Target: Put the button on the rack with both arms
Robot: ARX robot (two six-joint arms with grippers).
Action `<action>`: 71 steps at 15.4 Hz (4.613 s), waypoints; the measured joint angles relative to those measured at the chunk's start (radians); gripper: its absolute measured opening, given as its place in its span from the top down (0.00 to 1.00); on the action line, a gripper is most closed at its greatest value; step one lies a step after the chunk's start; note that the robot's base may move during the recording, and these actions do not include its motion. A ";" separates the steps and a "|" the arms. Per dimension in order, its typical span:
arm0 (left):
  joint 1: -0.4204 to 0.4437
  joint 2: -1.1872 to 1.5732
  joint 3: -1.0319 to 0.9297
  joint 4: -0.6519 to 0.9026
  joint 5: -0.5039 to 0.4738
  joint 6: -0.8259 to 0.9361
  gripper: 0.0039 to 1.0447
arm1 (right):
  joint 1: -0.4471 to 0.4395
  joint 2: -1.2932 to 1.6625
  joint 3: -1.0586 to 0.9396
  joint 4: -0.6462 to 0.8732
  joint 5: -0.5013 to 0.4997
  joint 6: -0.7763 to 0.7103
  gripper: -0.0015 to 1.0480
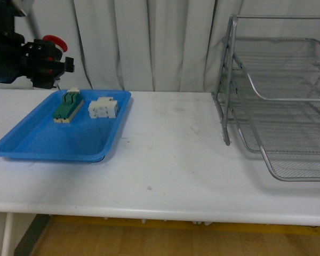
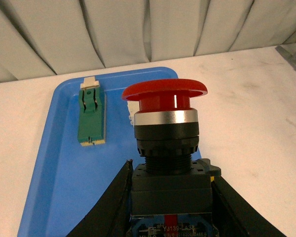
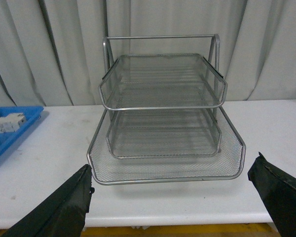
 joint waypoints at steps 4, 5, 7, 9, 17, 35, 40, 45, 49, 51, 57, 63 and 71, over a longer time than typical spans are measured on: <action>-0.093 -0.343 -0.344 0.075 -0.069 -0.097 0.66 | 0.000 0.000 0.000 0.000 0.000 0.000 0.06; -0.089 -0.366 -0.401 0.086 -0.082 -0.127 0.66 | 0.000 0.000 0.000 0.000 0.000 0.000 0.06; -0.070 -0.404 -0.470 0.112 -0.085 -0.187 0.66 | 0.000 0.000 0.000 0.000 0.000 0.000 0.06; -0.066 -0.407 -0.490 0.117 -0.086 -0.218 0.66 | 0.000 0.000 0.000 0.000 0.000 0.000 0.06; -0.087 -0.402 -0.507 0.137 -0.093 -0.238 0.66 | 0.000 0.000 0.000 0.000 0.000 0.000 0.06; -0.341 -0.077 -0.172 0.079 -0.078 -0.320 0.66 | 0.000 0.000 0.000 0.000 0.002 0.000 0.06; -0.452 0.163 0.090 -0.088 -0.050 -0.306 0.66 | 0.000 0.000 0.000 0.000 0.002 0.000 0.06; -0.422 0.306 0.255 -0.256 -0.076 -0.243 0.66 | 0.000 0.000 0.000 0.000 0.002 0.000 0.06; -0.367 0.415 0.391 -0.365 -0.105 -0.230 0.66 | 0.000 0.000 0.000 0.000 0.002 0.000 0.06; -0.351 0.450 0.457 -0.387 -0.108 -0.239 0.66 | 0.000 0.000 0.000 0.000 0.002 0.000 0.06; -0.344 0.463 0.471 -0.388 -0.033 -0.335 0.26 | 0.000 0.000 0.000 0.000 0.002 0.000 0.06; -0.349 0.349 0.371 -0.330 -0.008 -0.349 0.06 | 0.000 0.000 0.000 0.000 0.002 0.000 0.06; -0.375 -0.004 0.005 -0.073 -0.002 -0.308 0.06 | 0.000 0.000 0.000 0.000 0.002 0.000 0.06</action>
